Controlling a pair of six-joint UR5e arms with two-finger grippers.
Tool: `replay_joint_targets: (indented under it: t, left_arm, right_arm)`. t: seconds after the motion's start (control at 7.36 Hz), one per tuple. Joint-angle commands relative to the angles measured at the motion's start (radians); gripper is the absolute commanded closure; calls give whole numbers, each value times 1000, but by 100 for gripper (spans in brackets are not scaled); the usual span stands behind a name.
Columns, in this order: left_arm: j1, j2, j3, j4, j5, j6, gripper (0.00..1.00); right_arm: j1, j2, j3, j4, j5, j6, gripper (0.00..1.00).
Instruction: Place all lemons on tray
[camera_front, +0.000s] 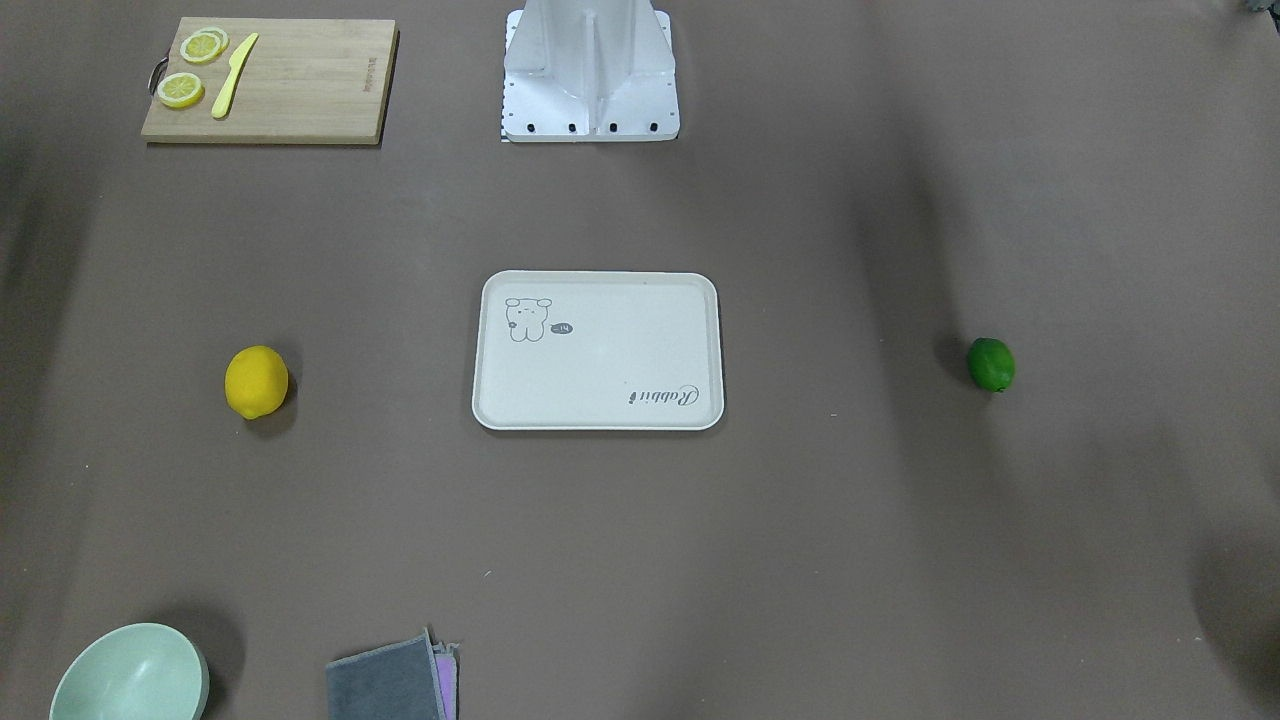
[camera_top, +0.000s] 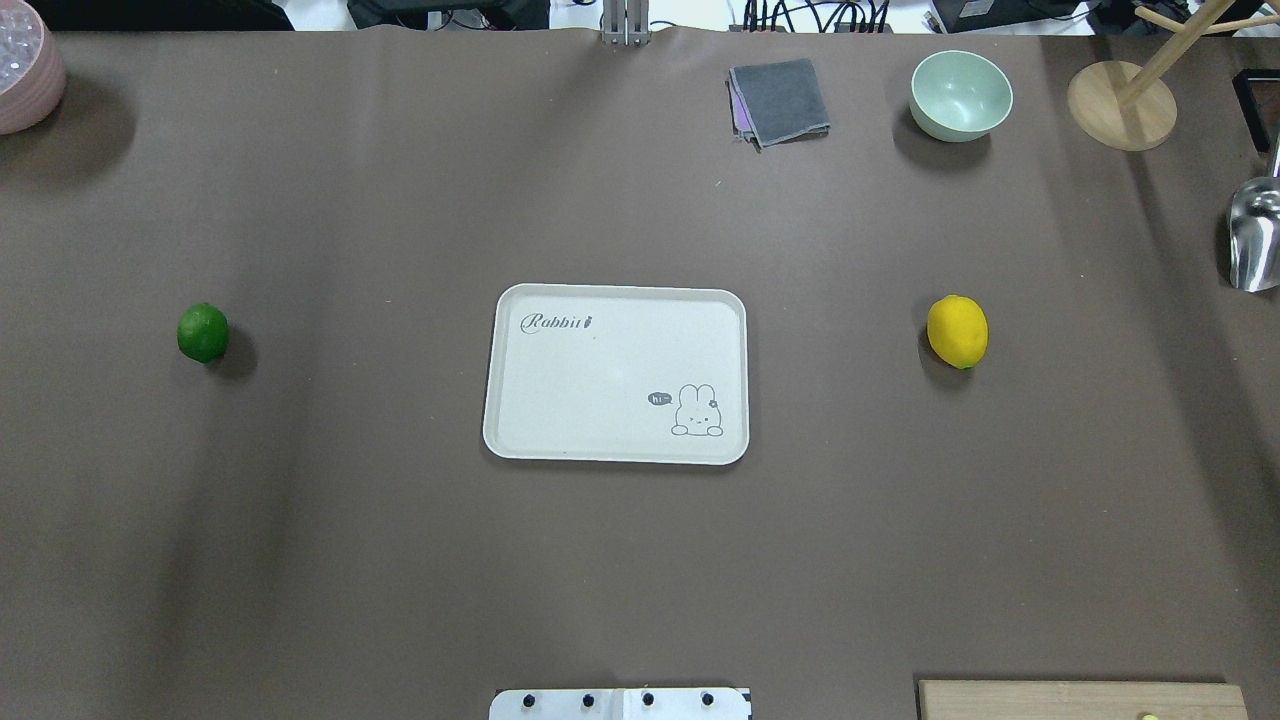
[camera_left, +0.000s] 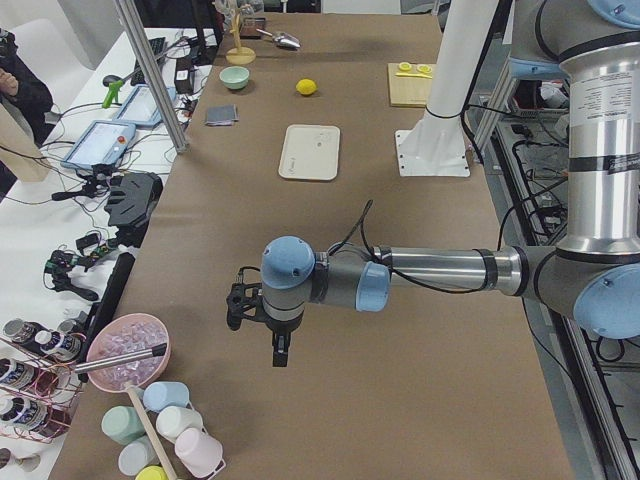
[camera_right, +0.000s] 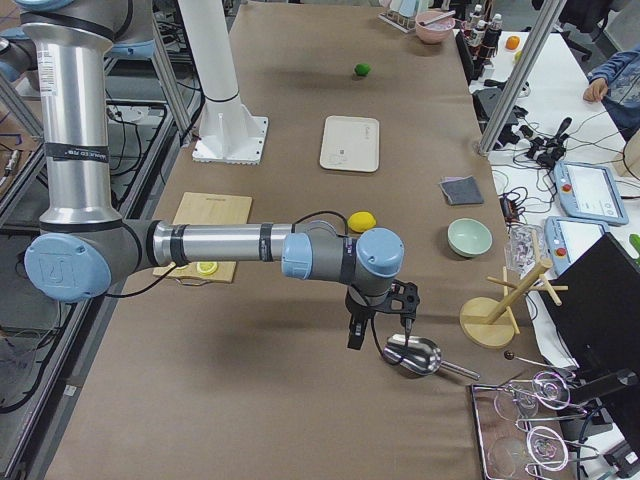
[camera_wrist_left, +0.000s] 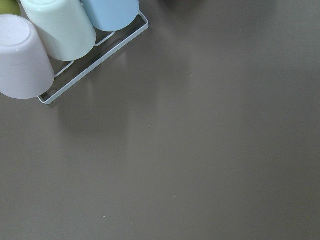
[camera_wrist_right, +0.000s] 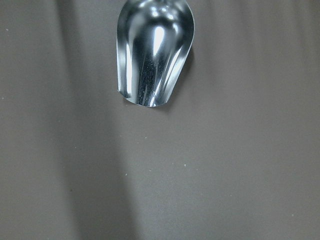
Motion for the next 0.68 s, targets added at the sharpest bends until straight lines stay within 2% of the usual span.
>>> replay_joint_targets:
  t: [0.0,0.54]
  left_arm:
    - [13,-4,-4,-2,-2,-1,2]
    - [17,-12,1,0,0,-1,2]
  right_arm:
    - [0,-6,2,2,3,2,0]
    - [-3,0,5,3,1,18,2]
